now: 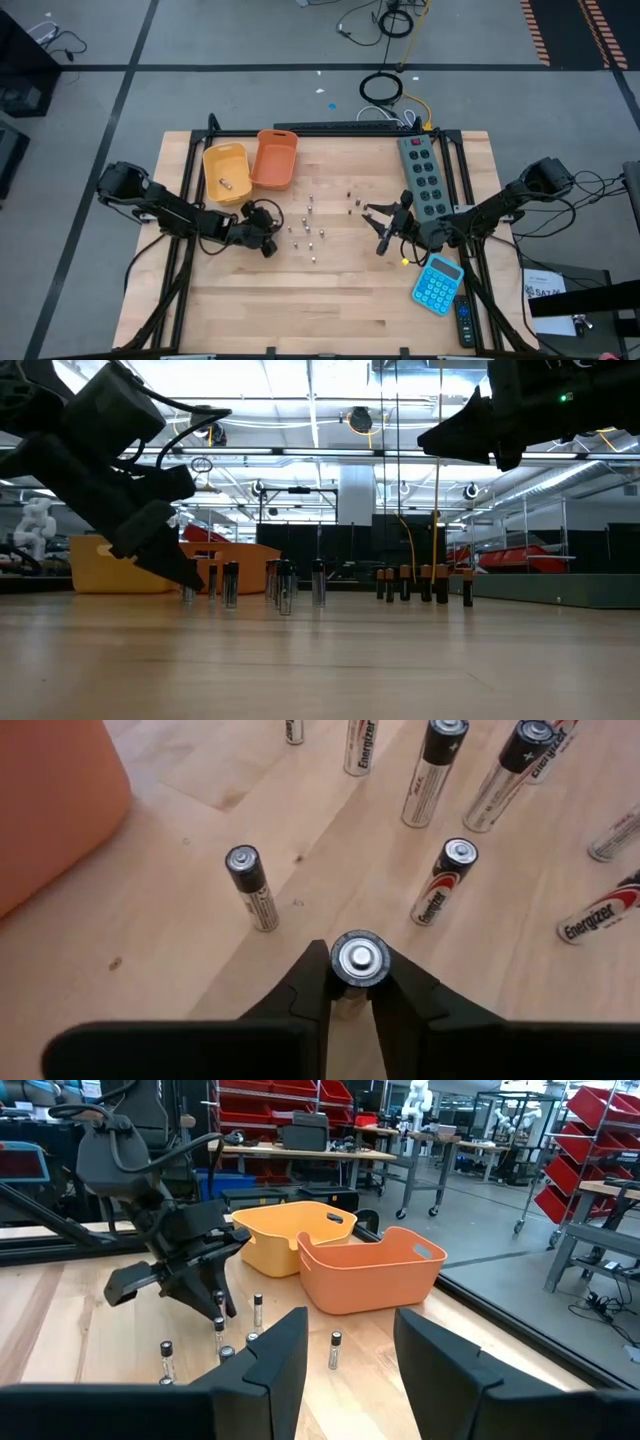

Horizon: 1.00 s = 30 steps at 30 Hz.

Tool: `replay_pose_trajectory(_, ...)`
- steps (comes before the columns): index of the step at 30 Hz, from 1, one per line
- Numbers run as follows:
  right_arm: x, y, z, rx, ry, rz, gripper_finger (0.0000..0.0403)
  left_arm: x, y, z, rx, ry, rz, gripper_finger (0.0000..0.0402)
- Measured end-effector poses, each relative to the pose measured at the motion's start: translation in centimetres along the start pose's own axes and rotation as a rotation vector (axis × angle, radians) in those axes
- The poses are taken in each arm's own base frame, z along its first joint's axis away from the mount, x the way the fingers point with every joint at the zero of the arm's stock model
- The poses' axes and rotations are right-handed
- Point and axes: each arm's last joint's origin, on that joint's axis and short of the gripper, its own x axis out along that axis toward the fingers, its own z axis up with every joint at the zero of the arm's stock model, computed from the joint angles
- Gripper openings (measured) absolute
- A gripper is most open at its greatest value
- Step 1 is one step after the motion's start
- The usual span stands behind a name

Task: Sort batteries
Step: Put the silver battery into the yellow bin

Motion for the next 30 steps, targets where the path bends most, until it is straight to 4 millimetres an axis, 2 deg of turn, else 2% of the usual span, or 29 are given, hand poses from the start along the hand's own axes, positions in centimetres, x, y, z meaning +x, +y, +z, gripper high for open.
replay_pose_trajectory(5, 0.0, 0.0, 0.0, 0.0, 0.0, 0.0, 0.0144, -0.2, -0.1, 0.1, -0.005, 0.015, -0.037, 0.0054)
replay_pose_trajectory(10, 0.0, 0.0, 0.0, 0.004, 0.0, 0.0, 0.0144, -2.0, 0.6, 1.0, -0.01, 0.009, -0.029, 0.0054)
replay_pose_trajectory(18, 0.0, 0.0, -0.1, 0.002, 0.005, -0.004, 0.0144, -6.4, 4.0, 1.6, -0.095, -0.097, 0.247, 0.0054)
replay_pose_trajectory(21, 0.0, 0.0, -0.1, 0.004, 0.005, -0.004, 0.0144, -7.6, 5.0, 1.8, -0.143, -0.156, 0.297, 0.0054)
replay_pose_trajectory(26, 0.0, 0.0, -0.1, 0.005, 0.005, -0.004, 0.0144, -9.0, 6.0, 1.9, -0.208, -0.237, 0.357, 0.0054)
replay_pose_trajectory(30, 0.0, 0.0, -0.1, 0.005, 0.005, -0.004, 0.0144, -9.3, 7.2, 1.3, -0.282, -0.209, 0.425, 0.0054)
